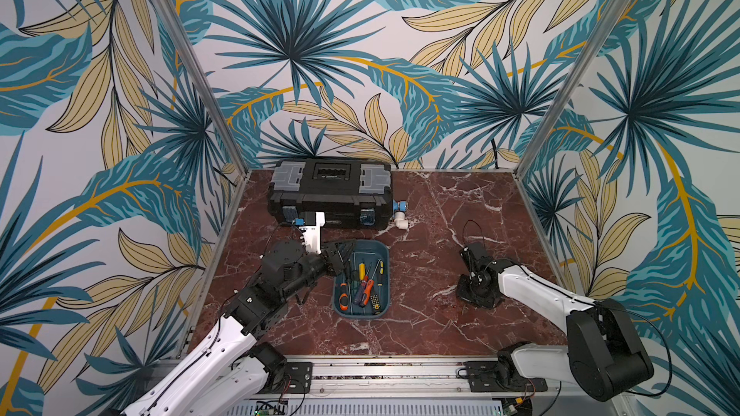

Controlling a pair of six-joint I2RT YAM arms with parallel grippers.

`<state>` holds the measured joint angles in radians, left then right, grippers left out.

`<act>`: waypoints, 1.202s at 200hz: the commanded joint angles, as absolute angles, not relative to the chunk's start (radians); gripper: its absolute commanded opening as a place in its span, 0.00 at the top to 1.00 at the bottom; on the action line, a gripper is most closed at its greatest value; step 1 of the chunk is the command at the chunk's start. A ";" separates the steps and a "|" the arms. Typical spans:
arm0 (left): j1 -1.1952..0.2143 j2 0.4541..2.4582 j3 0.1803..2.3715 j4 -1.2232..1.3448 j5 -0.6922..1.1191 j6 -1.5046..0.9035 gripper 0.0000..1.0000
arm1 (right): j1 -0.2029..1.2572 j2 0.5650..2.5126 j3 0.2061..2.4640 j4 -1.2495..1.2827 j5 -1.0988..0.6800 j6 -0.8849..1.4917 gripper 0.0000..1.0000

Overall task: Put the screwdriver on the desktop into the storage box
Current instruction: Pick up the screwdriver from the center of the board, then place the screwdriver in the storage box.

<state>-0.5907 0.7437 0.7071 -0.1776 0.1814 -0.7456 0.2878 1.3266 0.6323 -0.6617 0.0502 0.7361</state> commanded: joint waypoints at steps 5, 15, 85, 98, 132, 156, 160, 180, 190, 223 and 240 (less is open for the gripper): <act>-0.583 0.744 0.687 -0.160 0.178 -0.732 0.72 | 0.287 1.356 0.639 -0.666 0.021 0.706 0.94; -0.582 0.754 0.687 -0.159 0.186 -0.732 0.68 | 0.287 1.362 0.643 -0.656 0.001 0.699 0.99; -0.571 0.797 0.667 -0.082 0.279 -0.775 0.58 | 0.436 1.154 0.692 -0.612 -0.043 0.710 1.00; -0.568 0.804 0.656 -0.045 0.313 -0.796 0.57 | 0.473 1.104 0.720 -0.608 -0.050 0.710 1.00; -0.565 0.819 0.621 0.090 0.411 -0.859 0.55 | 0.586 1.032 0.784 -0.540 -0.101 0.717 1.00; -0.564 0.825 0.597 0.188 0.465 -0.902 0.54 | 0.678 1.013 0.818 -0.432 -0.156 0.743 1.00; -0.563 0.825 0.590 0.215 0.474 -0.912 0.53 | 0.689 1.008 0.818 -0.405 -0.167 0.746 1.00; -0.563 0.827 0.568 0.313 0.508 -0.958 0.52 | 0.737 0.988 0.808 -0.237 -0.244 0.786 1.00; -0.563 0.827 0.561 0.340 0.516 -0.975 0.51 | 0.753 0.987 0.794 -0.112 -0.296 0.816 1.00; -0.564 0.844 0.544 0.378 0.545 -0.996 0.48 | 0.781 1.012 0.797 0.051 -0.391 0.862 1.00; -0.563 0.865 0.539 0.407 0.565 -1.012 0.46 | 0.797 1.035 0.809 0.090 -0.429 0.868 1.00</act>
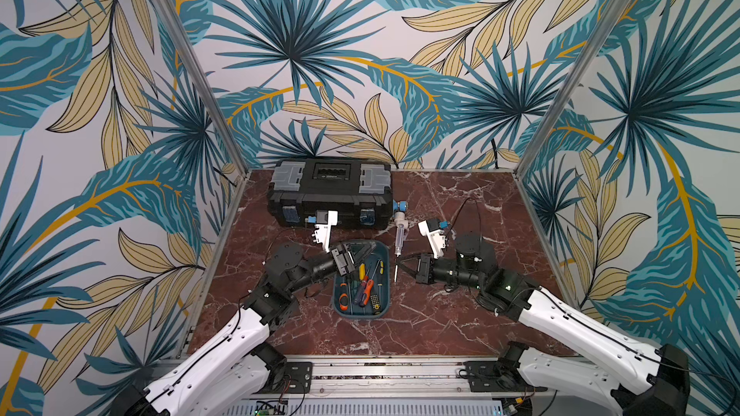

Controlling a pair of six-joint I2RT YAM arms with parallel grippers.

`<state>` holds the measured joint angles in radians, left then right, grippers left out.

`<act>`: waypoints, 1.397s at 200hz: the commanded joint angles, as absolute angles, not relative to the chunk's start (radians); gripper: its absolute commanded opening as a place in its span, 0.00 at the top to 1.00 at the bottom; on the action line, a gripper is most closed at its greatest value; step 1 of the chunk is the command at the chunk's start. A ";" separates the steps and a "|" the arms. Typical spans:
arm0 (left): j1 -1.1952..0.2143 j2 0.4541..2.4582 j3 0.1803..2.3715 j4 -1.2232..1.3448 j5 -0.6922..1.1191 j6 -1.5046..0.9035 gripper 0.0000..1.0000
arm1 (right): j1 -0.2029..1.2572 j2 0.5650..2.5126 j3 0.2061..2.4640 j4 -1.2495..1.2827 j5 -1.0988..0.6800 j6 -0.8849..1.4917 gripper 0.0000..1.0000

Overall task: Put the screwdriver on the desktop into the storage box
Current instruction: Place the screwdriver in the storage box.

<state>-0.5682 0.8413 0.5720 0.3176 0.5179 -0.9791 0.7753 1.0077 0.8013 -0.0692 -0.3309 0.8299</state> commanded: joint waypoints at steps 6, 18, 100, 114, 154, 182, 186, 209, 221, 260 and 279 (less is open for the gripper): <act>-0.563 0.873 0.538 0.421 0.573 -1.018 0.46 | 0.798 1.044 0.816 0.096 -0.440 0.869 1.00; -0.563 0.892 0.538 0.438 0.587 -1.024 0.46 | 0.835 1.060 0.827 0.099 -0.452 0.867 1.00; -0.563 0.934 0.555 0.516 0.670 -1.040 0.57 | 0.881 1.119 0.848 0.155 -0.458 0.888 1.00; -0.564 0.932 0.558 0.506 0.672 -1.039 0.65 | 0.882 1.115 0.847 0.152 -0.449 0.887 1.00; -0.563 0.932 0.564 0.498 0.671 -1.037 0.91 | 0.884 1.123 0.855 0.143 -0.446 0.888 1.00; -0.563 0.931 0.592 0.405 0.637 -1.014 1.00 | 0.889 1.117 0.879 0.052 -0.395 0.854 0.85; -0.564 0.930 0.599 0.379 0.628 -1.007 1.00 | 0.894 1.113 0.887 0.019 -0.374 0.840 0.80; -0.563 0.928 0.619 0.282 0.557 -1.002 1.00 | 0.941 1.115 0.951 -0.182 -0.210 0.736 0.49; -0.563 0.931 0.612 0.278 0.523 -1.020 1.00 | 0.976 1.138 0.995 -0.310 -0.095 0.690 0.35; -0.563 0.922 0.593 0.217 0.413 -1.032 1.00 | 1.057 1.224 1.071 -0.496 0.211 0.691 0.27; -0.562 0.921 0.593 0.170 0.389 -1.026 1.00 | 1.079 1.271 1.094 -0.512 0.241 0.704 0.34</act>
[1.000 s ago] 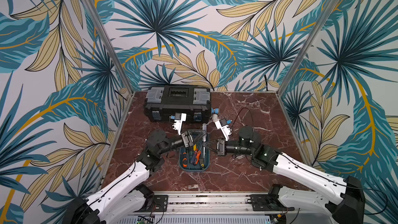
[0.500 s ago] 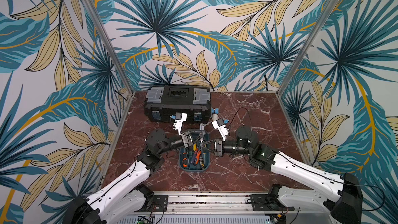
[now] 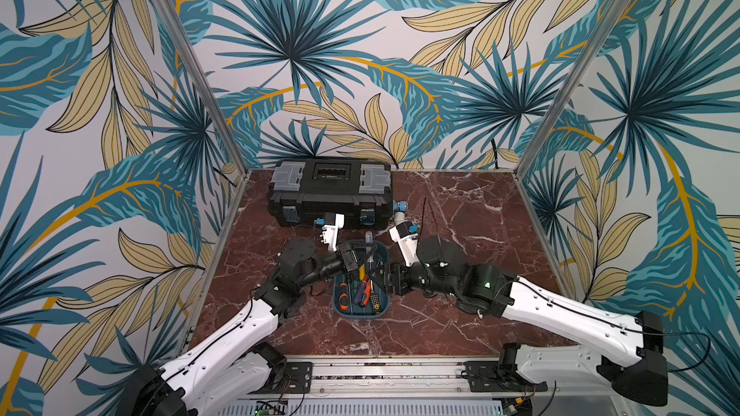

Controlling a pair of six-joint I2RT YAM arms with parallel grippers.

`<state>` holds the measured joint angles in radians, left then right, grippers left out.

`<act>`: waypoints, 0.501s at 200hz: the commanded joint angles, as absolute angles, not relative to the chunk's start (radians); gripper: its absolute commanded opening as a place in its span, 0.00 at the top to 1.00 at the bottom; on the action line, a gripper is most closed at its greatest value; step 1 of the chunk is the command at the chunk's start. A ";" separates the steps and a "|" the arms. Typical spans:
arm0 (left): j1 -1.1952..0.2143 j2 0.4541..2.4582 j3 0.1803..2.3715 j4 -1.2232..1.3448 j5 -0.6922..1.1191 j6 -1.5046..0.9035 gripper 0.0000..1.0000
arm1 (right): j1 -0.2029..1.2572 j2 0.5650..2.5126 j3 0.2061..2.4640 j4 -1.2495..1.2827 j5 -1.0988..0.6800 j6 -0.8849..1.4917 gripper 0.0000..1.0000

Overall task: Put the screwdriver on the desktop into the storage box
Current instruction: Place the screwdriver in the storage box.

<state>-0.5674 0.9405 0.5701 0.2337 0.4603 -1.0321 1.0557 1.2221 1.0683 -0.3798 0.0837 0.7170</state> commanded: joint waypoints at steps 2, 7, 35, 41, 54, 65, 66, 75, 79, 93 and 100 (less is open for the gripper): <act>-0.562 0.920 0.594 0.165 0.386 -1.025 1.00 | 1.081 1.276 1.096 -0.512 0.239 0.704 0.36; -0.562 0.916 0.593 0.157 0.379 -1.023 1.00 | 1.085 1.288 1.101 -0.510 0.233 0.704 0.41; -0.561 0.880 0.567 0.146 0.332 -1.038 1.00 | 1.114 1.335 1.107 -0.448 0.164 0.690 0.58; -0.561 0.872 0.561 0.142 0.319 -1.042 1.00 | 1.116 1.338 1.105 -0.433 0.153 0.690 0.60; -0.561 0.855 0.551 0.138 0.296 -1.049 1.00 | 1.120 1.339 1.096 -0.402 0.135 0.694 0.64; -0.560 0.844 0.544 0.138 0.286 -1.050 1.00 | 1.124 1.335 1.093 -0.392 0.136 0.700 0.68; -0.560 0.843 0.543 0.137 0.285 -1.050 1.00 | 1.124 1.336 1.092 -0.392 0.138 0.700 0.69; -0.560 0.837 0.542 0.129 0.275 -1.046 1.00 | 1.127 1.331 1.091 -0.391 0.148 0.703 0.70; -0.559 0.834 0.541 0.123 0.272 -1.044 1.00 | 1.129 1.331 1.091 -0.393 0.154 0.705 0.70; -0.558 0.827 0.540 0.106 0.255 -1.037 1.00 | 1.136 1.323 1.093 -0.411 0.200 0.709 0.71; -0.559 0.825 0.540 0.094 0.244 -1.036 1.00 | 1.143 1.315 1.095 -0.425 0.233 0.711 0.74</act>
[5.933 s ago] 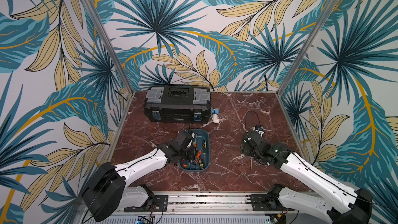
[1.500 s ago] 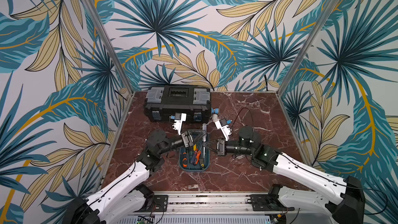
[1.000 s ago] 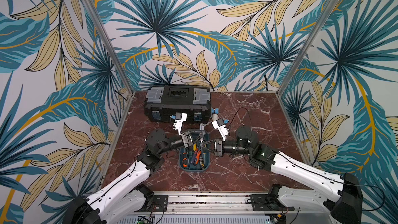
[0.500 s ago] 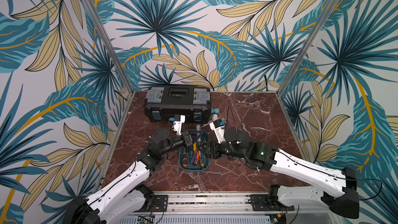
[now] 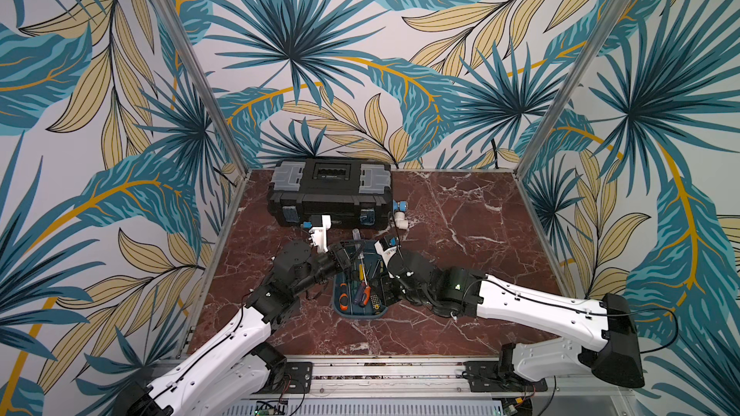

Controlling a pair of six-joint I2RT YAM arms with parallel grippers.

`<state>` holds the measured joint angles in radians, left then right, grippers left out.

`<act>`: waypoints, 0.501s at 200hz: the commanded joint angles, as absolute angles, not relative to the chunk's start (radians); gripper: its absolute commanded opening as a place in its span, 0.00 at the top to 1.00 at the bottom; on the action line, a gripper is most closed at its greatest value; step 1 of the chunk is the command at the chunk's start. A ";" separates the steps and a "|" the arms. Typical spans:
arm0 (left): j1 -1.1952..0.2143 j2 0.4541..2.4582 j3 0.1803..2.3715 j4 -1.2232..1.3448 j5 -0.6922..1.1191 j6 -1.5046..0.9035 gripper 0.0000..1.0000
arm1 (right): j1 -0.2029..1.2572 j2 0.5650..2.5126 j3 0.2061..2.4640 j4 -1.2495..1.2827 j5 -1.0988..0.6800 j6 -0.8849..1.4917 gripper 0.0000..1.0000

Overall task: Put the screwdriver on the desktop into the storage box
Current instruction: Place the screwdriver in the storage box.

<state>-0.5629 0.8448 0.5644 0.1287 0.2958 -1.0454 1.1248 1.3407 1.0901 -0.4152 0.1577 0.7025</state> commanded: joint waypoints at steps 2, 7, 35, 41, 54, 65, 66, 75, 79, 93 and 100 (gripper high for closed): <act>-0.559 0.826 0.540 0.091 0.240 -1.036 1.00 | 1.146 1.314 1.096 -0.431 0.246 0.710 0.74; -0.557 0.826 0.539 0.084 0.231 -1.035 1.00 | 1.152 1.308 1.098 -0.440 0.272 0.710 0.75; -0.547 0.852 0.540 0.072 0.210 -1.035 1.00 | 1.164 1.280 1.095 -0.431 0.298 0.700 0.75; -0.545 0.862 0.540 0.077 0.212 -1.038 1.00 | 1.164 1.281 1.095 -0.419 0.287 0.693 0.73; -0.542 0.887 0.540 0.095 0.224 -1.050 1.00 | 1.165 1.287 1.098 -0.382 0.241 0.676 0.64; -0.540 0.902 0.548 0.094 0.234 -1.051 1.00 | 1.164 1.300 1.109 -0.360 0.205 0.668 0.59; -0.540 0.903 0.549 0.092 0.234 -1.050 1.00 | 1.164 1.301 1.111 -0.359 0.204 0.668 0.58; -0.540 0.909 0.562 0.074 0.239 -1.042 1.00 | 1.164 1.316 1.126 -0.359 0.187 0.665 0.56; -0.540 0.912 0.565 0.073 0.241 -1.038 1.00 | 1.164 1.324 1.131 -0.361 0.184 0.663 0.55; -0.539 0.918 0.566 0.088 0.246 -1.042 1.00 | 1.164 1.345 1.141 -0.365 0.192 0.665 0.55; -0.539 0.918 0.567 0.091 0.246 -1.045 1.00 | 1.164 1.358 1.146 -0.364 0.189 0.667 0.56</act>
<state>-0.5461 0.9195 0.5606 0.0742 0.2363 -1.0477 1.1595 1.3174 1.1210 -0.3870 0.2100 0.6811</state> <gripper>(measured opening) 0.181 0.448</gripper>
